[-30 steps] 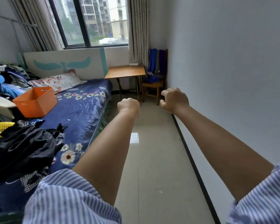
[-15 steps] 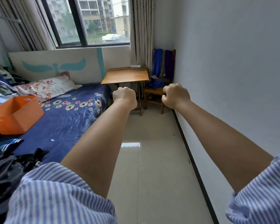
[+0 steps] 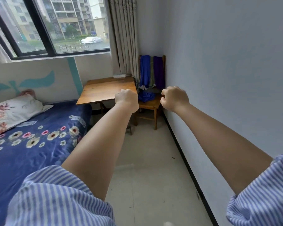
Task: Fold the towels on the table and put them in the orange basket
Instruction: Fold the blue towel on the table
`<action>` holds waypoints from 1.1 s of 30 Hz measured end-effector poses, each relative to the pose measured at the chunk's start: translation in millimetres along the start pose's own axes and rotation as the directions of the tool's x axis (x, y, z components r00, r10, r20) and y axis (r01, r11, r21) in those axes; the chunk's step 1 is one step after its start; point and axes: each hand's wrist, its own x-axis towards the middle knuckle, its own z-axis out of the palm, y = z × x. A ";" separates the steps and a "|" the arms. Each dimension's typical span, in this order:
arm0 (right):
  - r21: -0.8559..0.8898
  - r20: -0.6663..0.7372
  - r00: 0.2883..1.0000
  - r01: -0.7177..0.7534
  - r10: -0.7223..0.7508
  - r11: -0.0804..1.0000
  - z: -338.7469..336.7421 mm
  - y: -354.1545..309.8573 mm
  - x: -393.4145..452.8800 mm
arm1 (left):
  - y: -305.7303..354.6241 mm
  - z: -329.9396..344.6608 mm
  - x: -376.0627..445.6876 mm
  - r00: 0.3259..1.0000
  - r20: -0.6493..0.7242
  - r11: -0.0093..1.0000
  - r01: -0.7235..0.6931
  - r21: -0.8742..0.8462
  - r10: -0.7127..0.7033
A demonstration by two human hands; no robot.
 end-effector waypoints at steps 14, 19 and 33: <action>0.056 0.125 0.992 0.013 -0.020 0.998 156.8 107.8 310.7 | 1.5 99.1 335.1 0.994 0.103 0.997 0.037 -0.070 -0.030; 0.058 0.134 0.991 0.016 -0.024 0.998 222.3 124.2 419.5 | -25.9 143.7 447.7 0.992 0.115 0.995 0.064 -0.074 -0.056; 0.105 0.198 0.962 -0.213 0.189 0.971 355.9 201.0 688.3 | -81.0 243.2 757.9 0.967 0.255 0.997 0.039 -0.069 -0.021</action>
